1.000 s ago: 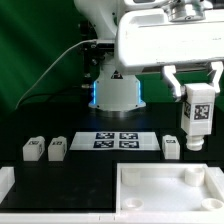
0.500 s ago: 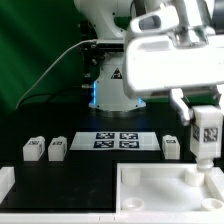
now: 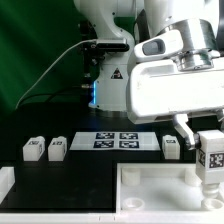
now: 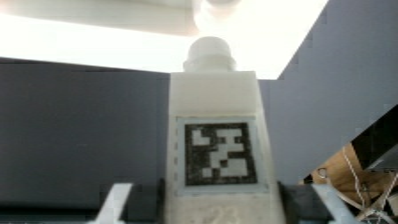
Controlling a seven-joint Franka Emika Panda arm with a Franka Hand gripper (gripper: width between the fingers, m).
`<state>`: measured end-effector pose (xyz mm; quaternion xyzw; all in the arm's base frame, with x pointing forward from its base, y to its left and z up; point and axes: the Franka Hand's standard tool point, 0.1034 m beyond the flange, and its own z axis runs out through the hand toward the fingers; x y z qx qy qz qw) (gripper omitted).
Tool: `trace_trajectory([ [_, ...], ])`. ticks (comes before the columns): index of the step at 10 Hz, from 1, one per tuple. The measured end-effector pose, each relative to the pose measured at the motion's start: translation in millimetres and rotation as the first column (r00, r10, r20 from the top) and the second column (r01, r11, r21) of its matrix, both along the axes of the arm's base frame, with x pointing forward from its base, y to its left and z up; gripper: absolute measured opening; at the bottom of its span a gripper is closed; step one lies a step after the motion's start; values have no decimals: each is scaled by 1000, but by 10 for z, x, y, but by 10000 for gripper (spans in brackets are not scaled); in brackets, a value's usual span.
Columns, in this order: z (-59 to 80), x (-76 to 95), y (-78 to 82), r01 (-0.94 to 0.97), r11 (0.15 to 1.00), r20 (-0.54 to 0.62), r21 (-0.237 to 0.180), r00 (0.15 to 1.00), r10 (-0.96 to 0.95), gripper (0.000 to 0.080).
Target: Assemble one leg
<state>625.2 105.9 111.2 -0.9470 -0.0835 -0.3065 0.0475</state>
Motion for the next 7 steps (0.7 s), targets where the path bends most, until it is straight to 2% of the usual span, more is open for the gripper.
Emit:
trace_trajectory([
  [7, -185, -61, 100, -7, 1000, -35, 4, 999, 7, 292],
])
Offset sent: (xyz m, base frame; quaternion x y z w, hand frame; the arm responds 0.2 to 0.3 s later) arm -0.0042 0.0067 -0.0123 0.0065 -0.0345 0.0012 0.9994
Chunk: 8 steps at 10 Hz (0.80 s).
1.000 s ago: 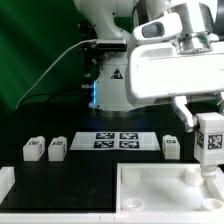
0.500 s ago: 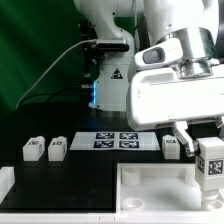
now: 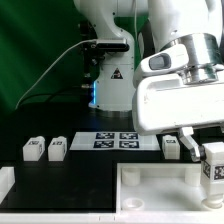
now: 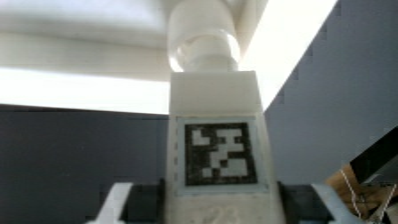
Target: Assemble one leg
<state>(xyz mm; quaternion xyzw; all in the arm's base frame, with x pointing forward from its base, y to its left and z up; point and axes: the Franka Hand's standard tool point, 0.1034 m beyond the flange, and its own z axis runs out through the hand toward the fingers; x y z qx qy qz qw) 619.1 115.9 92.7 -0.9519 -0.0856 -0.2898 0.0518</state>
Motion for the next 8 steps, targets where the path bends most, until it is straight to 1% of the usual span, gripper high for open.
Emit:
trace_trajectory([
  [2, -85, -30, -1, 1, 1000, -13, -1, 1000, -1, 292],
  [4, -98, -10, -1, 7, 1000, 10, 3, 1000, -7, 293],
  [8, -99, -10, -5, 24, 1000, 13, 7, 1000, -24, 293],
])
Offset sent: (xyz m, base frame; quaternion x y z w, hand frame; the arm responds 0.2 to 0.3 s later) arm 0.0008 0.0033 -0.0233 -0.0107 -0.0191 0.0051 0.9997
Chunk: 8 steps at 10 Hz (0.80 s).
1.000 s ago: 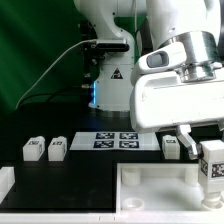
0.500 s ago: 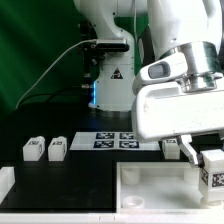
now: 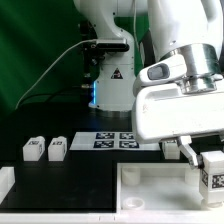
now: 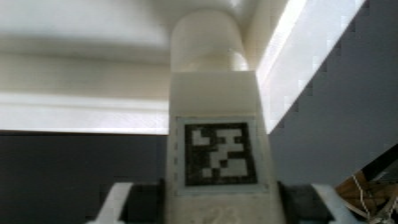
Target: Assemble one leg
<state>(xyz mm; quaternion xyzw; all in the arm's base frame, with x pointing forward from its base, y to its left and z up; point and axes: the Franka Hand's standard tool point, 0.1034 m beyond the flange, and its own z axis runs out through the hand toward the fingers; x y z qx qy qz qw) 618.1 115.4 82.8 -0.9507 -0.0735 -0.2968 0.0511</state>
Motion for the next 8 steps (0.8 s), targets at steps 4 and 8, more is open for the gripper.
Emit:
trace_trajectory([
  [4, -2, -1, -1, 0, 1000, -1, 0, 1000, 0, 612],
  [8, -2, -1, -1, 0, 1000, -1, 0, 1000, 0, 649],
])
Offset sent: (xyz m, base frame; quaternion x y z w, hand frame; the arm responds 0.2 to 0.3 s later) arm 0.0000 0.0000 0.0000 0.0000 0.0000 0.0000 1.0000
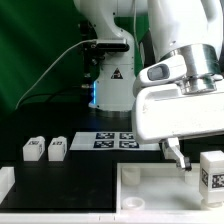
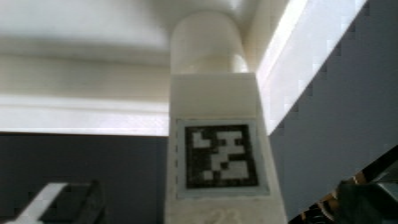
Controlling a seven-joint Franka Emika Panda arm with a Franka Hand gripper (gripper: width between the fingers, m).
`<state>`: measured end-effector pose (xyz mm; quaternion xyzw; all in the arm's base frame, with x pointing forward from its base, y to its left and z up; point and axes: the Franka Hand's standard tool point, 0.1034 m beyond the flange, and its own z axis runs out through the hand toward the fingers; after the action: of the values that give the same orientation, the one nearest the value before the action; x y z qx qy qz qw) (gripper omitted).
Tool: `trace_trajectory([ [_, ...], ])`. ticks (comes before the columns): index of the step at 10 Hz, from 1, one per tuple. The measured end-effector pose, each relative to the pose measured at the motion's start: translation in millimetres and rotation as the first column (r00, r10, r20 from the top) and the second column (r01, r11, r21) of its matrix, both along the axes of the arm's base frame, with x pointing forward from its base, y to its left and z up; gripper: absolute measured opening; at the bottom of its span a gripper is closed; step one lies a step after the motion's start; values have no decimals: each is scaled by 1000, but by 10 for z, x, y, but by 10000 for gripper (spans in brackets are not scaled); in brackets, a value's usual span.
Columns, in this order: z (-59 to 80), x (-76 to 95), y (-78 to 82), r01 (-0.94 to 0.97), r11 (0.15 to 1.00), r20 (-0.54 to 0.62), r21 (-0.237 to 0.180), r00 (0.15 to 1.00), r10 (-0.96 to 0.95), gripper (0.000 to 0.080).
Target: Assemble one leg
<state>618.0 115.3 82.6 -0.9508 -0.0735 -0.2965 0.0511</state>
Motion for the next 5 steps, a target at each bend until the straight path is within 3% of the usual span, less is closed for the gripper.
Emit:
trace_trajectory([
  [3, 0, 0, 0, 0, 1000, 0, 0, 1000, 0, 649],
  [5, -11, -25, 13, -10, 1000, -60, -3, 998, 10, 649],
])
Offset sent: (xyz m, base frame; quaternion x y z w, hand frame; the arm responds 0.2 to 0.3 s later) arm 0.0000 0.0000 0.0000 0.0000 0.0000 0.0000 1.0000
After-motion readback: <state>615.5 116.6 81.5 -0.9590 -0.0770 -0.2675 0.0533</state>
